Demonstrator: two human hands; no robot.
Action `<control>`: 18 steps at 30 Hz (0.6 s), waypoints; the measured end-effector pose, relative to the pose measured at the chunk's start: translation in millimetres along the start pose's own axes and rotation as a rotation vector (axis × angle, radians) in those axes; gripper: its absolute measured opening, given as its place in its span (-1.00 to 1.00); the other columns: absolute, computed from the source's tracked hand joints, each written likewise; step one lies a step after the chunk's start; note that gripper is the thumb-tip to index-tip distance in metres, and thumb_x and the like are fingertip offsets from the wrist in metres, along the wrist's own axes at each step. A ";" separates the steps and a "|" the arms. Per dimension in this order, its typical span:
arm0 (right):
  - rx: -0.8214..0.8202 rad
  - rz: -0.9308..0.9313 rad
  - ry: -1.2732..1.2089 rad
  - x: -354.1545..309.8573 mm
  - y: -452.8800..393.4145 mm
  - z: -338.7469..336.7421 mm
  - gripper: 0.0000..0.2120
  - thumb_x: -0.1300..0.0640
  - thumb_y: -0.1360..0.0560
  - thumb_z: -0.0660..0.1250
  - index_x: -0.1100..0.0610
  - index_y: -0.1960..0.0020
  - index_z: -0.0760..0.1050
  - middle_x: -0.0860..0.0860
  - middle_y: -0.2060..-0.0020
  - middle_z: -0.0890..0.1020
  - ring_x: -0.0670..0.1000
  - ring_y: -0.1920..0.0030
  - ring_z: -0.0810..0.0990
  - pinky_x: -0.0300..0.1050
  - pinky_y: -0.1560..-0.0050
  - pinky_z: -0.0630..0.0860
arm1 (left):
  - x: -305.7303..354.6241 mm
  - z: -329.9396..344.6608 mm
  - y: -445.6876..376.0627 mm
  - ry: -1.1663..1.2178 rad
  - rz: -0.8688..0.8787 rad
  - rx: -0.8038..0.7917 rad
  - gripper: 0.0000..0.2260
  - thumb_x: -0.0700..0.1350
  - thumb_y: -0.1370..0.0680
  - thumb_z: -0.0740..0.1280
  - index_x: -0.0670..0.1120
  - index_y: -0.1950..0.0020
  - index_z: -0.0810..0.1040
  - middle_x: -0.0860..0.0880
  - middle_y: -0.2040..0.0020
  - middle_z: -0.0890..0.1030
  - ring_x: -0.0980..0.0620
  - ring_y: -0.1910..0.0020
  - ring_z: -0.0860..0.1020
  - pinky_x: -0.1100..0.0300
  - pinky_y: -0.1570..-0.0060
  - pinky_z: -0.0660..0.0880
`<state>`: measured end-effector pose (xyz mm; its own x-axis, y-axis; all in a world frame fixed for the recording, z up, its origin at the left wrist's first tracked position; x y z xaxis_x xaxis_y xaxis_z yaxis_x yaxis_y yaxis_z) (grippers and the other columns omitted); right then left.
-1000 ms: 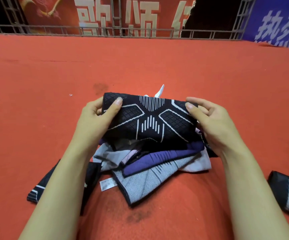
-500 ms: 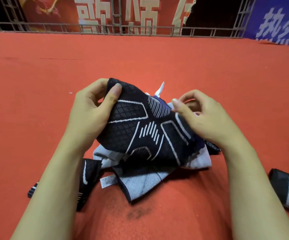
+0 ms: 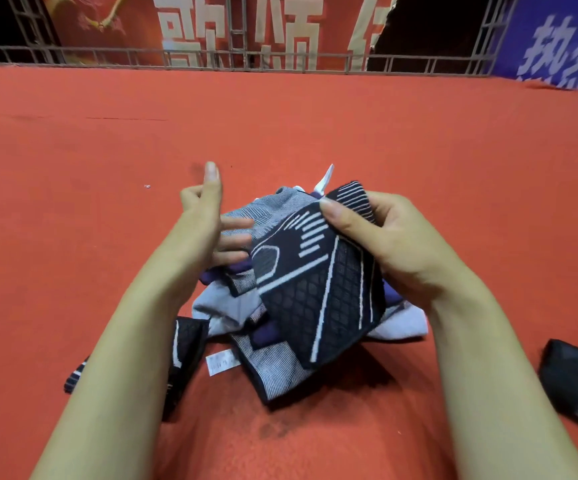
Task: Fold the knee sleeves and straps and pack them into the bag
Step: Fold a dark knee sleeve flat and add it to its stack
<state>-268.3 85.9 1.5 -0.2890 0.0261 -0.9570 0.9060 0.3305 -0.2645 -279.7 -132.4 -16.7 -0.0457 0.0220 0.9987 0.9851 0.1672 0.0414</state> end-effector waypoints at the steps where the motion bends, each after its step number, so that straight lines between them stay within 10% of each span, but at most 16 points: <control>1: 0.022 -0.017 -0.003 0.7 -1.6 -2.6 -0.70 0.01 -0.54 0.40 0.25 -0.04 0.65 0.08 0.05 0.75 -0.02 0.05 0.67 -0.08 -0.04 0.59 | -2.3 4.0 3.4 0.007 -0.059 -0.082 -0.40 0.44 -0.59 0.05 0.04 -0.43 0.30 -0.14 0.01 0.74 -0.03 0.23 0.70 0.19 0.41 0.57; 4: 0.034 -0.051 0.002 -0.5 -3.9 -4.9 -0.68 0.07 -0.52 0.41 0.27 -0.15 0.64 0.10 -0.03 0.73 -0.01 -0.03 0.66 -0.02 -0.18 0.58 | 1.4 14.5 15.6 -0.023 -0.078 -0.266 -0.30 0.38 -0.42 0.29 0.09 -0.47 0.31 -0.15 0.16 0.71 -0.01 0.44 0.62 0.22 0.48 0.53; 9: 0.176 -0.003 0.051 -5.4 -3.5 -15.9 -0.58 0.14 -0.56 0.46 0.09 -0.35 0.39 0.10 0.06 0.77 0.08 0.07 0.75 0.10 -0.04 0.68 | 22.0 7.9 24.3 -0.211 0.241 -0.359 -0.57 0.19 -0.54 0.49 0.28 -0.39 0.51 0.08 -0.28 0.67 -0.02 0.23 0.65 -0.02 0.04 0.59; 13: 0.152 -0.117 0.114 -17.6 -1.1 -14.5 -0.53 0.17 -0.62 0.42 -0.14 -0.42 0.34 0.22 0.07 0.74 0.18 0.05 0.75 0.15 -0.04 0.68 | 29.0 10.2 27.6 -0.203 0.386 -0.356 -0.68 -0.01 -0.57 0.46 0.07 -0.32 0.60 0.13 -0.31 0.66 -0.06 -0.18 0.70 0.03 -0.05 0.65; 18: 0.153 -0.171 0.282 -20.0 -4.3 -15.1 -0.75 0.16 -0.63 0.40 -0.01 -0.29 0.59 0.09 0.03 0.75 -0.07 0.05 0.68 -0.01 -0.11 0.59 | 29.1 12.0 19.3 -0.071 0.463 -0.309 -0.72 -0.24 -0.55 0.45 -0.15 -0.27 0.63 -0.04 -0.17 0.74 0.01 -0.21 0.68 0.22 -0.14 0.59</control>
<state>-271.0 98.2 23.6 -0.4948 0.2490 -0.8326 0.8669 0.2084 -0.4528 -264.0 -116.7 12.8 0.4024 0.0928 0.9108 0.9075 -0.1719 -0.3834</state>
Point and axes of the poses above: each hand's wrist, its own y-axis away from the middle knuckle, its own z-axis out of the palm, x = y × z, the point moved 6 cm from there along -y, towards the middle knuckle
